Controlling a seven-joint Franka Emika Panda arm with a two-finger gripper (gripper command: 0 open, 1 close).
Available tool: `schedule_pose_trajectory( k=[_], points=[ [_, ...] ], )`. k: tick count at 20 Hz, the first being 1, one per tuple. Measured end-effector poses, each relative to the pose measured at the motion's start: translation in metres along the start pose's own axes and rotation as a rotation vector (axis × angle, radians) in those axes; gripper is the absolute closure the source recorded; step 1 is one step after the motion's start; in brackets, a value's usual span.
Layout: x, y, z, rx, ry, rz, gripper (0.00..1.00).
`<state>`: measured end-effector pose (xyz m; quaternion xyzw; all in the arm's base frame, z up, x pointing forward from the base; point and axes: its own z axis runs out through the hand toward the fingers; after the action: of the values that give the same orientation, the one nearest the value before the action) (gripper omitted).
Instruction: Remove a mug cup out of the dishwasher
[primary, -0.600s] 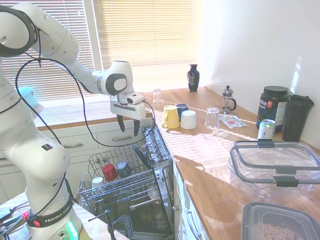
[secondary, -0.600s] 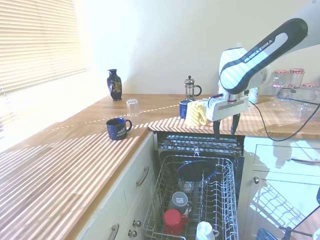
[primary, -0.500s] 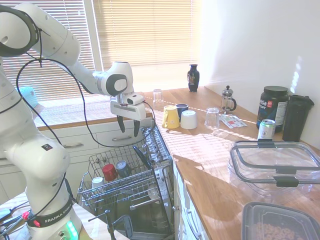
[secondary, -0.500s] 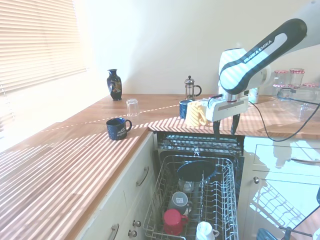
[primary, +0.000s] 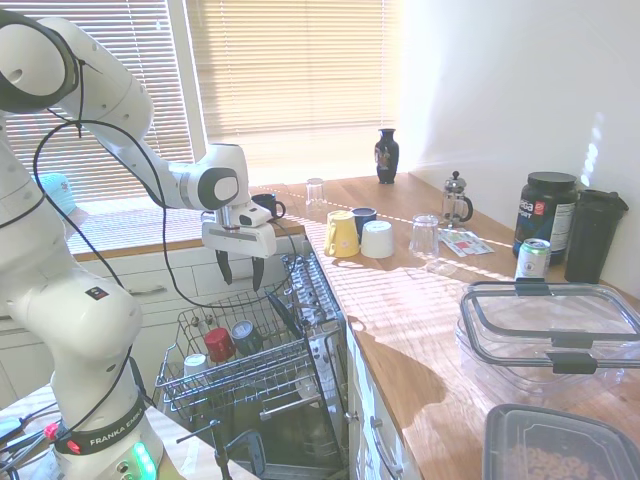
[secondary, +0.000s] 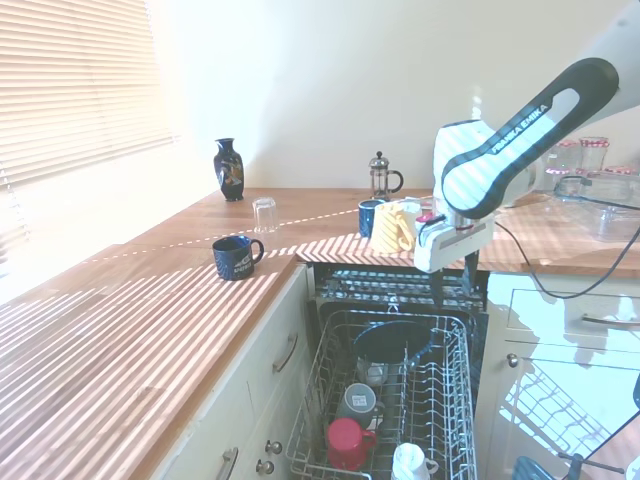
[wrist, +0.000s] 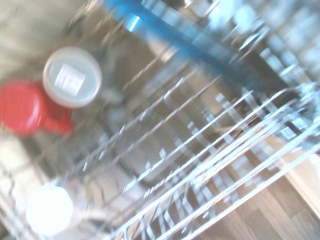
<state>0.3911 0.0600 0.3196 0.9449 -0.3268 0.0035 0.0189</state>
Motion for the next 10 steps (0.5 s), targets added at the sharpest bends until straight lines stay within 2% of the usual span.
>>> schedule_pose_trajectory(
  k=[6,10],
  points=[
    [-0.057,-0.023,0.056,-0.056,-0.042,-0.173,0.00],
    [-0.086,-0.040,0.097,-0.074,-0.084,-0.298,0.00]
  ],
)
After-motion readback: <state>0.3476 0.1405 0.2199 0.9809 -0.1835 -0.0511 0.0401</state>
